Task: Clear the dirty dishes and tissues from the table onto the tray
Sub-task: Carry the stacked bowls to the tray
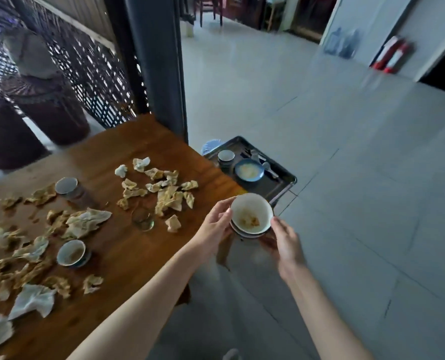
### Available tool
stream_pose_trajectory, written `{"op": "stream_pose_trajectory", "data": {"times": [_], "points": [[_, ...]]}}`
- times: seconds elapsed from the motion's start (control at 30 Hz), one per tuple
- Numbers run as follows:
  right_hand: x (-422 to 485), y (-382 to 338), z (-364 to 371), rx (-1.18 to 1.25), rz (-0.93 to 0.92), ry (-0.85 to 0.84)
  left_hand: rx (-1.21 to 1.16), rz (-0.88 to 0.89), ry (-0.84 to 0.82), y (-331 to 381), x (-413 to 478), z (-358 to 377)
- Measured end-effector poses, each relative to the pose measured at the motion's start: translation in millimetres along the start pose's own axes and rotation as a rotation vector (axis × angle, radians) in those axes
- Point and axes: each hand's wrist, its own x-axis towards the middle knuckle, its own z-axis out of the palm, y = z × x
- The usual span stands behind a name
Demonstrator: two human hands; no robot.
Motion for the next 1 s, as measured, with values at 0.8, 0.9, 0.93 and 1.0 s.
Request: {"op": "stream_pose_trajectory", "data": {"times": [0.8, 0.9, 0.93, 1.0], "points": [[325.8, -100.5, -36.8, -0.079, 0.160, -0.109, 0.016, -0.164, 0.108, 24.6, 325.8, 88.5], [372.6, -114.5, -21.4, -0.087, 0.173, -0.125, 0.040, -0.188, 0.125, 35.9, 372.7, 82.5], [384.1, -116.3, -16.8, -0.082, 0.186, -0.131, 0.044, -0.196, 0.130, 37.6, 384.6, 80.0], [407.5, -118.2, -7.3, -0.074, 0.209, -0.154, 0.050, -0.197, 0.145, 39.7, 407.4, 73.3]]}}
